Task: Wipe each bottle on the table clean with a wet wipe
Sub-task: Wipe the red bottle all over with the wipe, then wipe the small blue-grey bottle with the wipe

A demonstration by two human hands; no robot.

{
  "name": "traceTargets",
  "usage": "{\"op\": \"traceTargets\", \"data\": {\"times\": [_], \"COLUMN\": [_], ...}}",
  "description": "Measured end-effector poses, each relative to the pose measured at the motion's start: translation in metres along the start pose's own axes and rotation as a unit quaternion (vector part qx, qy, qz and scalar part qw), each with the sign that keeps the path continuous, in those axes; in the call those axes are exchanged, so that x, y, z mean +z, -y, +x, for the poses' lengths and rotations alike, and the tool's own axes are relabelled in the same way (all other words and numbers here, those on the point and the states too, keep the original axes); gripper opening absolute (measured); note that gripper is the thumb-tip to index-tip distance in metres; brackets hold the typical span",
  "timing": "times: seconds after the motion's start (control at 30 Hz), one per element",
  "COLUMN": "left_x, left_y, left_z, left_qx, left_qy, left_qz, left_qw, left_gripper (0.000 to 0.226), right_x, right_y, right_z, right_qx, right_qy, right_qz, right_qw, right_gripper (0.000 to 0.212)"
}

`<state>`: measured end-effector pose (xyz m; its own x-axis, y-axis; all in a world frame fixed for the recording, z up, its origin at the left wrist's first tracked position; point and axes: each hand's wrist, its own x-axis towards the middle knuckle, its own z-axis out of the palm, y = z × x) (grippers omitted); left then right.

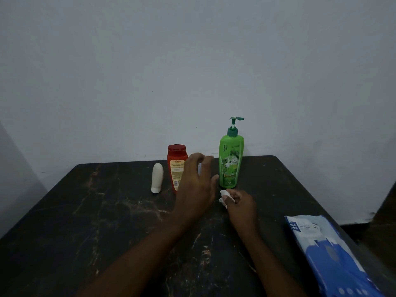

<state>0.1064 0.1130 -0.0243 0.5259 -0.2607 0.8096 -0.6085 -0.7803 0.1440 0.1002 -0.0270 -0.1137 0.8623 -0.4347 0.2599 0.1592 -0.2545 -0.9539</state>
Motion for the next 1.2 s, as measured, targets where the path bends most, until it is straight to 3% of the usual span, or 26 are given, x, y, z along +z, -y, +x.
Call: {"op": "traceTargets", "data": {"times": [0.07,0.27,0.47,0.8,1.07,1.13,1.2], "left_x": [0.007,0.024,0.033,0.041,-0.008,-0.026,-0.041], "left_y": [0.0,0.006,0.01,0.011,0.01,0.02,0.039], "left_z": [0.01,0.046,0.052,0.05,0.001,-0.028,-0.05], "left_qx": [0.003,-0.033,-0.026,-0.015,0.05,0.016,-0.095], "left_qy": [0.046,0.239,0.312,0.314,0.167,0.135,0.132], "left_qz": [0.02,0.132,0.188,0.195,0.085,0.013,-0.021], "left_qw": [0.999,0.962,0.931,0.929,0.981,0.991,0.986], "left_gripper": [0.055,0.06,0.048,0.049,0.06,0.039,0.02], "right_x": [0.0,0.001,0.0,0.001,0.001,0.0,-0.003], "right_y": [0.0,-0.002,0.0,0.001,0.002,0.003,0.007], "right_z": [0.0,0.0,0.0,0.0,-0.001,-0.001,-0.003], "right_qx": [0.006,0.023,0.011,0.019,0.015,0.012,0.013], "right_qy": [0.003,0.003,-0.002,-0.002,0.004,0.004,0.005], "right_qz": [0.011,0.03,0.016,0.013,0.023,0.012,0.004], "right_qw": [1.0,0.999,1.0,1.0,1.0,1.0,1.0], "right_gripper": [0.003,0.005,0.002,0.006,0.003,0.009,0.015]}}
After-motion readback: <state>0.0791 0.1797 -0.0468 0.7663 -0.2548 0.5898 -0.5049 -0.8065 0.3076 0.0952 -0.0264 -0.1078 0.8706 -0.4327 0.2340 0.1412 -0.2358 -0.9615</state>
